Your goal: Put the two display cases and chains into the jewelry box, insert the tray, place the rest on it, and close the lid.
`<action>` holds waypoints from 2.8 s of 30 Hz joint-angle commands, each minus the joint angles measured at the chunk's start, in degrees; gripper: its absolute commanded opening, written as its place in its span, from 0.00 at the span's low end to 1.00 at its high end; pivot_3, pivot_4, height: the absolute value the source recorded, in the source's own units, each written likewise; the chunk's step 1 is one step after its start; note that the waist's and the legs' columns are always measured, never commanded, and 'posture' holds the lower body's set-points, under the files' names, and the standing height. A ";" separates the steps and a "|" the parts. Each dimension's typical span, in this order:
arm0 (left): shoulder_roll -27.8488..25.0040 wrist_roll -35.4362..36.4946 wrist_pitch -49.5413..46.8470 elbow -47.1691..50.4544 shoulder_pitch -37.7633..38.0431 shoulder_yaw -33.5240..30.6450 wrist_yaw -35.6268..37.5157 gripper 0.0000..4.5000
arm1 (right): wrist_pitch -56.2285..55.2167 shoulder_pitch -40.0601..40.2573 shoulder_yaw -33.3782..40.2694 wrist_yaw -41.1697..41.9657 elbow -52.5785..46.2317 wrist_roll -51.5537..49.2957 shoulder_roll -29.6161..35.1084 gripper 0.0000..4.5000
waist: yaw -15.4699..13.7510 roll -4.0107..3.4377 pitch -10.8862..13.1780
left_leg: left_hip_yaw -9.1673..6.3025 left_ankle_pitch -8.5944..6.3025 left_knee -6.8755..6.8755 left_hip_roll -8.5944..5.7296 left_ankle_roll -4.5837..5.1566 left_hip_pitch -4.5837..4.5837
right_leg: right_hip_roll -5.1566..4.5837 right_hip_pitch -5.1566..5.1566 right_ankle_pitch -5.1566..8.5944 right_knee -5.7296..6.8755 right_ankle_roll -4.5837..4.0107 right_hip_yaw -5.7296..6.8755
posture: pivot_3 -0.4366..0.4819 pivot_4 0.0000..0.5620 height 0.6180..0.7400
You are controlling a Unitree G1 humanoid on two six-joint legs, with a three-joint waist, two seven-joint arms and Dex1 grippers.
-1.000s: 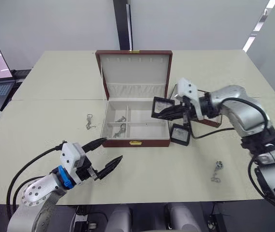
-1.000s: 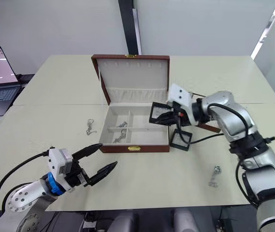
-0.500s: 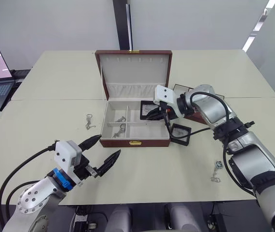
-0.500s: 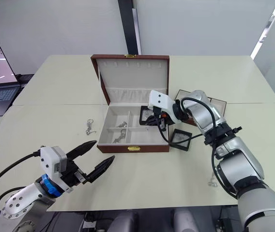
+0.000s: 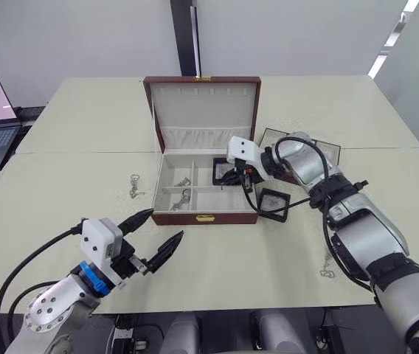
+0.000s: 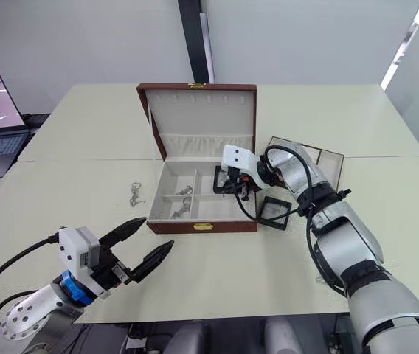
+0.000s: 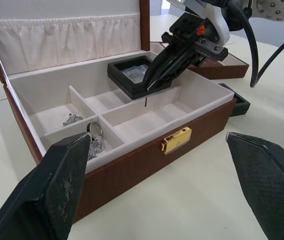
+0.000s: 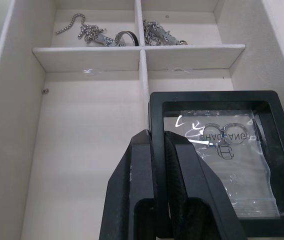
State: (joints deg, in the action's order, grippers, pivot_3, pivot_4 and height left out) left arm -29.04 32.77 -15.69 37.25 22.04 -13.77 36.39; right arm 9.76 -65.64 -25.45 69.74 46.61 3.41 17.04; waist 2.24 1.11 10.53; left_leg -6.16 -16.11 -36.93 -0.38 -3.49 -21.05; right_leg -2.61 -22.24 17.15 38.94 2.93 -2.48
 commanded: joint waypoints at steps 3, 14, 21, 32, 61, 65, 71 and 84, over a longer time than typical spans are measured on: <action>0.70 -0.54 2.90 -0.29 0.99 -0.73 1.00 1.00 | -2.75 -2.34 2.04 -0.34 2.15 0.83 -1.02 0.00 | 0.12 0.00 0.00 | 0.01 0.00 0.00 0.00 0.00 0.00 | 0.00 0.00 0.00 0.00 0.00 0.00 | 0.48 0.27 1.00; 1.20 -1.15 3.73 -0.87 0.84 0.10 1.04 1.00 | -3.37 -2.55 3.69 0.73 2.82 1.61 -1.66 0.31 | 0.14 -0.01 0.00 | 0.00 0.00 0.00 0.00 0.00 0.00 | 0.00 0.00 0.00 0.00 0.00 0.00 | 0.48 0.27 1.00; 0.77 -0.89 2.99 -1.31 -0.68 0.15 1.17 1.00 | -1.01 -2.15 7.01 3.41 -1.62 -0.96 -0.54 0.71 | 0.13 -0.02 0.02 | -0.01 0.00 0.01 0.00 0.00 0.00 | 0.00 0.00 0.00 0.00 0.00 0.00 | 0.48 0.27 1.00; -5.30 4.87 -4.35 -6.29 -5.62 -3.82 4.73 1.00 | 16.39 17.18 22.02 2.52 -31.64 -15.15 12.66 0.99 | -0.50 -0.03 0.02 | -0.08 0.00 0.00 -0.04 0.00 -0.09 | -0.04 0.02 0.00 -0.05 0.00 0.07 | 0.48 0.27 1.00; -22.10 -4.53 6.14 -52.74 -23.21 -14.96 20.85 1.00 | 12.20 60.33 46.77 -9.33 -42.27 -24.41 29.28 0.99 | -0.01 -0.05 0.04 | 0.08 -0.01 0.03 0.02 0.01 0.04 | 0.06 0.08 0.01 -0.01 0.01 -0.05 | 0.48 0.27 1.00; -21.80 -5.27 7.92 -55.39 -23.59 -15.46 20.67 1.00 | 10.72 60.94 46.05 -9.08 -41.13 -23.97 29.58 0.99 | -0.07 -0.05 0.04 | 0.03 -0.01 0.03 0.04 0.01 0.04 | 0.07 0.08 0.01 -0.01 0.01 -0.01 | 0.48 0.27 1.00; -21.79 -5.45 9.33 -57.31 -23.55 -15.54 20.55 1.00 | 9.77 60.34 45.04 -8.59 -39.71 -23.72 30.01 0.99 | -0.11 -0.05 0.04 | 0.04 -0.01 0.02 0.04 0.01 0.04 | 0.06 0.08 0.01 -0.01 0.01 -0.02 | 0.48 0.27 1.00; -20.95 -5.51 11.11 -57.49 -22.93 -15.13 20.81 1.00 | 9.69 59.81 44.89 -8.05 -38.63 -24.17 30.27 0.99 | -0.14 -0.05 0.04 | 0.04 -0.01 0.02 0.03 0.01 0.04 | 0.05 0.08 0.01 0.00 0.02 -0.02 | 0.48 0.27 1.00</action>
State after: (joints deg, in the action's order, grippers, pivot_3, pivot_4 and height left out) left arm -50.14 27.45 -5.80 -20.58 -0.63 -27.32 56.95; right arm 20.43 -5.57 18.84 61.27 8.90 -19.58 46.29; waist 2.10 1.06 10.57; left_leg -6.12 -16.12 -36.91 -0.35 -3.48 -21.00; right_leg -2.55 -22.16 17.15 38.94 2.94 -2.50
